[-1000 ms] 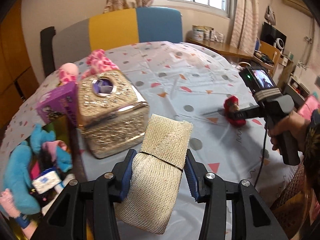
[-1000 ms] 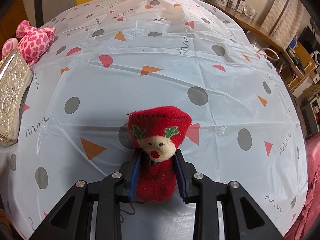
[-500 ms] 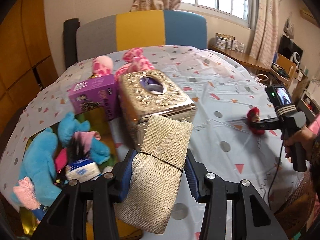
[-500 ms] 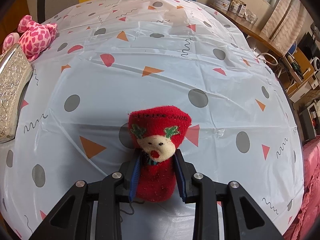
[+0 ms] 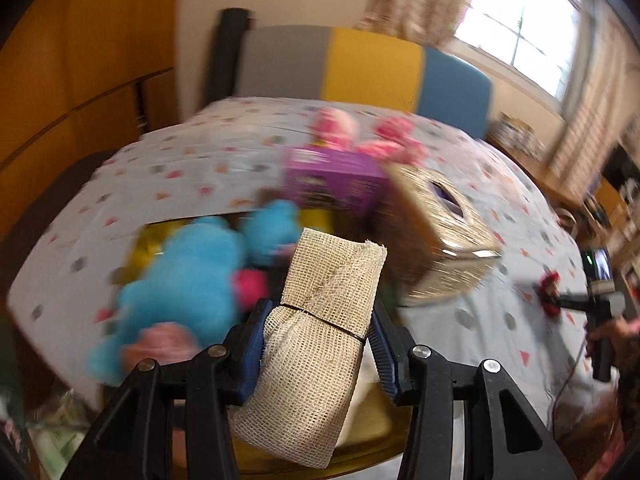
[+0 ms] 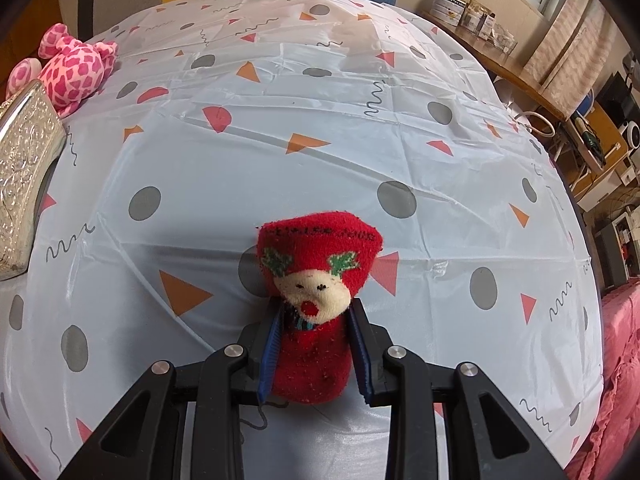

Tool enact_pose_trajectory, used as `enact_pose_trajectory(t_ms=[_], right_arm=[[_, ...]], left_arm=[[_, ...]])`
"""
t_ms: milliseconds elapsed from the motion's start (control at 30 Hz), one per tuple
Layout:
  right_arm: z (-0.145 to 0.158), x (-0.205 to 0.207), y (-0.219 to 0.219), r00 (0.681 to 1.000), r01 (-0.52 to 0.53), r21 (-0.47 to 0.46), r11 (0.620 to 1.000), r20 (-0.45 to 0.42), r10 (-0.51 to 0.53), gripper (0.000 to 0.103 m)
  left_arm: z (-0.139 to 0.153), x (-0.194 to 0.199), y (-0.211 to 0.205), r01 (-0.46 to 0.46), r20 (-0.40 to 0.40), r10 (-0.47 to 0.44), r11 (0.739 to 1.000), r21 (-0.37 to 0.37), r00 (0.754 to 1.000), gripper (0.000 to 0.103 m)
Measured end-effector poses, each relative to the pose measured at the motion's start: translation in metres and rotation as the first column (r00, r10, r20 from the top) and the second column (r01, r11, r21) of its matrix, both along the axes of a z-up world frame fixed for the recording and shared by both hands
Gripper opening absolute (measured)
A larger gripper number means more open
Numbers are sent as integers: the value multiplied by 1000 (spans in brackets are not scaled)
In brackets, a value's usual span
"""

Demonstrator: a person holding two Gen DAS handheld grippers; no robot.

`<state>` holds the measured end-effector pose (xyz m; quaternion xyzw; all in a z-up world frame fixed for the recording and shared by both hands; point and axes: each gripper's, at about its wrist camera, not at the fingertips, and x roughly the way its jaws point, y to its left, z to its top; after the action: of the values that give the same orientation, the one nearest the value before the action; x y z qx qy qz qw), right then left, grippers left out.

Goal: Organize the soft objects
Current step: 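Carry the beige woven pouch into the gold tray with the left tool, open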

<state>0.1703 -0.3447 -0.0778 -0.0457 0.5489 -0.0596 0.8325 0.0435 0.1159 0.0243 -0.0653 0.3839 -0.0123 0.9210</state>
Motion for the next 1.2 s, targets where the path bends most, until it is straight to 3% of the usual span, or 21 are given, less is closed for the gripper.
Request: enact_pose_trajectory(t_ms=[233, 400, 533, 733, 900, 1067, 1200], right_arm=[[0, -1, 3, 1000, -13, -27, 1000, 0, 13, 31], [0, 0, 4, 1000, -18, -47, 999, 1, 18, 31], [0, -1, 5, 1000, -16, -45, 999, 2, 16, 31], [0, -1, 6, 1000, -19, -50, 999, 1, 19, 31], [1, -1, 6, 1000, -21, -54, 998, 0, 21, 31], [0, -1, 6, 1000, -23, -58, 998, -2, 23, 31], [0, -1, 7, 1000, -23, -59, 998, -2, 23, 31]], left_arm=[[2, -32, 75, -144, 11, 145, 988, -55, 989, 48], [-9, -24, 72, -117, -26, 114, 981, -155, 993, 49], [-8, 8, 53, -82, -43, 76, 980, -180, 996, 49], [-25, 59, 37, -58, -86, 51, 995, -76, 995, 49], [-47, 89, 37, -76, -130, 71, 996, -35, 989, 59], [-55, 94, 35, -73, -133, 70, 997, -16, 989, 65], [-45, 79, 31, -82, -81, 86, 996, 42, 993, 71]])
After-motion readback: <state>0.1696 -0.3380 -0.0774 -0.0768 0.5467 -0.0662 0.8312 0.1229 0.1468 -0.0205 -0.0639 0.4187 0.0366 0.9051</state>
